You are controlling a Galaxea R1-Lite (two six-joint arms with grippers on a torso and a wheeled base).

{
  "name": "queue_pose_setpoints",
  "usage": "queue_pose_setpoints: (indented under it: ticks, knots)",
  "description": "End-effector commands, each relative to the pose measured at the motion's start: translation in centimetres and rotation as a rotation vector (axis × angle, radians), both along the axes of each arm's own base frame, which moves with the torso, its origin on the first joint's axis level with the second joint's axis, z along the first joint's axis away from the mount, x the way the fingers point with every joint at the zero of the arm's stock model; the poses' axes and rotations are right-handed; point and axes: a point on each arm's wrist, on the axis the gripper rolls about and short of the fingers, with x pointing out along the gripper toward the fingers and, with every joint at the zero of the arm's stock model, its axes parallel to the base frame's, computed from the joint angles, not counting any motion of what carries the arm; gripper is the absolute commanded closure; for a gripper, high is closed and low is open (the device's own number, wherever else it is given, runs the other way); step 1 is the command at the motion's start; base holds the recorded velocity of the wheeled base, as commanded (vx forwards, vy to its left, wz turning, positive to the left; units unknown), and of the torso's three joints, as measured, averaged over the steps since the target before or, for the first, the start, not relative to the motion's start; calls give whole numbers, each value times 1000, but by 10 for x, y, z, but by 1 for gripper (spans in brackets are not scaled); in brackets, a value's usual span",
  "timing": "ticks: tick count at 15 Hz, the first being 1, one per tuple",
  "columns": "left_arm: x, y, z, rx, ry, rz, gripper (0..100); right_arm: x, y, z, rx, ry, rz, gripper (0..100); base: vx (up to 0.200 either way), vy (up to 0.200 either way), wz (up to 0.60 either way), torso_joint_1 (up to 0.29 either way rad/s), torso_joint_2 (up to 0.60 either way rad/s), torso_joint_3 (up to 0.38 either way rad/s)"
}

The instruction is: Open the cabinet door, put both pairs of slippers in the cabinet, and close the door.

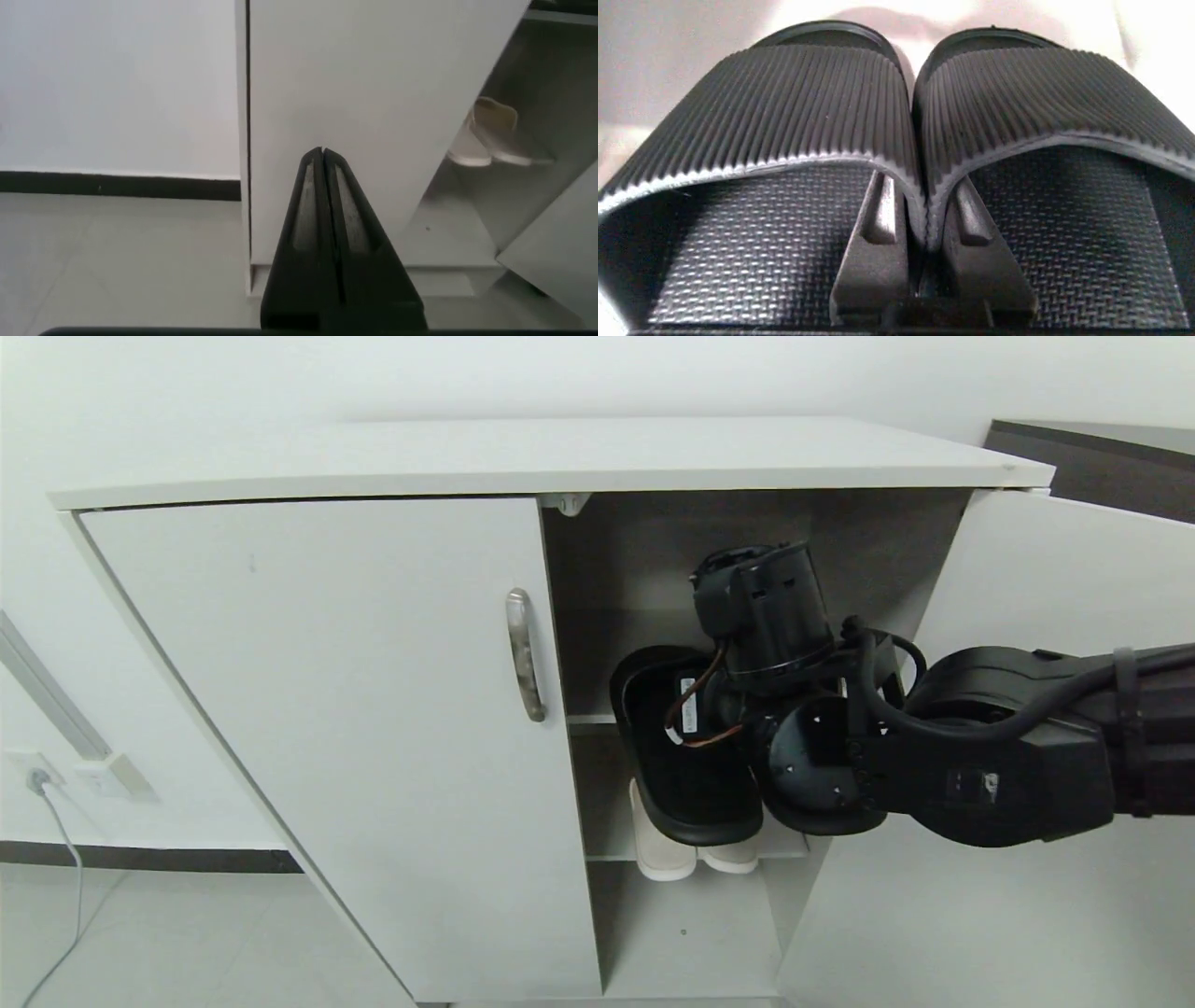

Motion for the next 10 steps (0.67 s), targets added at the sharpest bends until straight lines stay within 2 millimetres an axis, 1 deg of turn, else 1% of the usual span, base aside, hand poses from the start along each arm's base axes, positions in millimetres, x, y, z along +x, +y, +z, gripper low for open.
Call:
queue_pose_setpoints:
  ticks: [1,3,6,8,10]
  knots:
    - [0,0,0,-1,1,1,100,14,6,-13,-13,5,-10,100,0,0,0,0,0,0]
    - [0,0,0,-3,1,1,100,28,7,-18,-10,-9,-26,100,0,0,0,0,0,0]
    - [0,0,0,-1,1,1,100,38,7,-16,1,-15,-5,100,0,0,0,0,0,0]
    - [0,0,0,-3,1,3,100,54,8,-15,-1,-30,-25,100,0,0,0,0,0,0]
    - [0,0,0,-3,1,1,100,64,7,-13,10,-41,-42,100,0,0,0,0,0,0]
